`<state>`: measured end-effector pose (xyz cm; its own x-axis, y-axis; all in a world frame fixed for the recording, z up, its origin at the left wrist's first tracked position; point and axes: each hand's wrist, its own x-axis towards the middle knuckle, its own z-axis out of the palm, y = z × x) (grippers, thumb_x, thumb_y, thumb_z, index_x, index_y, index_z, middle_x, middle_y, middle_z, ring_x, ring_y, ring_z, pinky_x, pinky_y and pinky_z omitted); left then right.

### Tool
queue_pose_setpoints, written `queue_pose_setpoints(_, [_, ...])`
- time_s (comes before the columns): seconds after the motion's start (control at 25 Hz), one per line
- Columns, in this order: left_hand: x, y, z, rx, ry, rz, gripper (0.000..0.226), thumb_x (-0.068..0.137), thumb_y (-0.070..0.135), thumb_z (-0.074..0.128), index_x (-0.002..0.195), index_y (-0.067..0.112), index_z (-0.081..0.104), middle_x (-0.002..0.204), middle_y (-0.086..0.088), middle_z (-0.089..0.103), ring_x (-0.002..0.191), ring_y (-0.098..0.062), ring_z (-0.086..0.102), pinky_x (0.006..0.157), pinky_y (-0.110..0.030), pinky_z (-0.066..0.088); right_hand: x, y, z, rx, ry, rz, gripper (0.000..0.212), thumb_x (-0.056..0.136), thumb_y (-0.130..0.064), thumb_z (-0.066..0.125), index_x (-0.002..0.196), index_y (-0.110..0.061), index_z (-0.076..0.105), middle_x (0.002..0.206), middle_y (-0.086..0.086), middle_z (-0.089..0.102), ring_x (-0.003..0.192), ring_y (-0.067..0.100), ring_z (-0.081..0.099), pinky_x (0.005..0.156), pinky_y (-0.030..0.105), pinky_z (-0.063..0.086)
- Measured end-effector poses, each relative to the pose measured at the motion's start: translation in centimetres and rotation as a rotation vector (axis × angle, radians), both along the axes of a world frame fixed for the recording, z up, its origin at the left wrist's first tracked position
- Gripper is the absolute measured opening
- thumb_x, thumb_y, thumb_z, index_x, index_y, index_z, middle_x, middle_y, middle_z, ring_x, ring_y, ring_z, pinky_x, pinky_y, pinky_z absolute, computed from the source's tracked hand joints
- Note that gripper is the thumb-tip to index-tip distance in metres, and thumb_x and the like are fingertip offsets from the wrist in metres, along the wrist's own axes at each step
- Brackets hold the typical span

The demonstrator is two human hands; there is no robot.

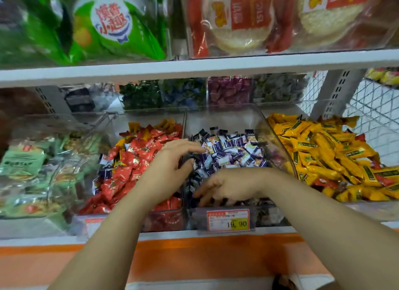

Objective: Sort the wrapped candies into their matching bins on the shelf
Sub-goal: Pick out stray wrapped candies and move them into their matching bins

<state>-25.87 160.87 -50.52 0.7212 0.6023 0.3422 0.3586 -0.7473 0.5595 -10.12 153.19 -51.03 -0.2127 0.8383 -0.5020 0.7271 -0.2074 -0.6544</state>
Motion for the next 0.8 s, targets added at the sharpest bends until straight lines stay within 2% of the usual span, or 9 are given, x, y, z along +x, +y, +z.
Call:
queue_pose_setpoints(0.12, [-0.2,0.5,0.3,-0.016,-0.01,0.021,0.037,0.089,0.006,0.056,0.111,0.036,0.06,0.112,0.024,0.052,0.113,0.008,0.04,0.091,0.006,0.02,0.5,2.0,-0.7,0.043,0.087,-0.101,0.065,0.09,0.011,0.032,0.141,-0.028,0.037,0.139,-0.007,0.047,0.118,0.013,0.05,0.091,0.03,0.048])
queue_pose_setpoints(0.2, [-0.3,0.7,0.3,-0.011,-0.01,0.023,0.034,0.089,0.008,0.057,0.115,0.03,0.062,0.113,0.022,0.053,0.112,0.009,0.04,0.09,0.006,0.022,1.5,2.9,-1.0,0.178,-0.007,-0.124,0.063,0.091,0.005,0.036,0.14,-0.035,0.037,0.141,-0.008,0.045,0.117,0.019,0.054,0.096,0.039,0.049])
queue_pose_setpoints(0.28, [-0.4,0.7,0.3,-0.014,-0.028,0.018,0.033,0.089,0.009,0.059,0.115,0.028,0.063,0.112,0.022,0.052,0.108,0.015,0.038,0.086,0.009,0.02,3.0,3.4,-1.1,0.25,-0.051,-0.187,0.058,0.093,0.001,0.038,0.14,-0.033,0.038,0.144,-0.007,0.04,0.124,0.023,0.05,0.101,0.045,0.043])
queue_pose_setpoints(0.36, [-0.4,0.6,0.4,-0.032,-0.041,0.015,0.032,0.088,0.009,0.059,0.115,0.027,0.063,0.112,0.022,0.052,0.105,0.018,0.037,0.084,0.01,0.02,4.5,3.6,-1.0,0.242,0.032,-0.278,0.054,0.095,0.001,0.039,0.14,-0.029,0.039,0.148,-0.005,0.035,0.131,0.018,0.041,0.105,0.041,0.04])
queue_pose_setpoints(0.48, [-0.5,0.5,0.4,-0.052,-0.042,0.021,0.032,0.089,0.011,0.059,0.114,0.03,0.062,0.115,0.02,0.053,0.106,0.014,0.04,0.085,0.009,0.023,5.7,3.3,-0.8,0.236,0.129,-0.367,0.049,0.097,-0.003,0.042,0.139,-0.027,0.04,0.148,-0.006,0.034,0.129,0.016,0.041,0.096,0.029,0.044])
queue_pose_setpoints(0.56, [-0.5,0.6,0.3,-0.054,-0.037,0.029,0.032,0.089,0.013,0.058,0.114,0.034,0.061,0.119,0.019,0.053,0.109,0.012,0.04,0.086,0.009,0.023,5.4,2.9,-0.4,0.265,0.11,-0.35,0.047,0.097,-0.002,0.043,0.138,-0.023,0.042,0.146,-0.005,0.039,0.128,0.013,0.043,0.09,0.023,0.045])
queue_pose_setpoints(0.68, [-0.5,0.6,0.3,-0.057,-0.018,0.038,0.032,0.09,0.017,0.058,0.113,0.039,0.059,0.12,0.022,0.051,0.113,0.012,0.039,0.088,0.006,0.024,5.1,1.5,0.9,0.311,0.088,-0.339,0.036,0.096,-0.003,0.045,0.127,-0.02,0.054,0.129,-0.004,0.057,0.109,0.006,0.057,0.076,0.015,0.051])
queue_pose_setpoints(0.76, [-0.5,0.5,0.3,-0.057,-0.015,0.037,0.032,0.09,0.018,0.058,0.113,0.04,0.059,0.118,0.024,0.049,0.113,0.012,0.039,0.09,0.004,0.024,4.4,0.1,2.1,0.186,0.105,-0.287,0.021,0.097,-0.017,0.046,0.11,-0.02,0.063,0.108,-0.002,0.068,0.092,0.009,0.066,0.075,0.021,0.055])
queue_pose_setpoints(0.8, [-0.5,0.5,0.3,-0.062,-0.018,0.037,0.031,0.09,0.018,0.058,0.113,0.04,0.059,0.117,0.025,0.048,0.113,0.012,0.039,0.091,0.002,0.025,3.7,-0.3,2.3,0.059,0.153,-0.252,0.024,0.097,-0.026,0.045,0.105,-0.016,0.065,0.101,0.001,0.07,0.089,0.014,0.067,0.078,0.026,0.055])
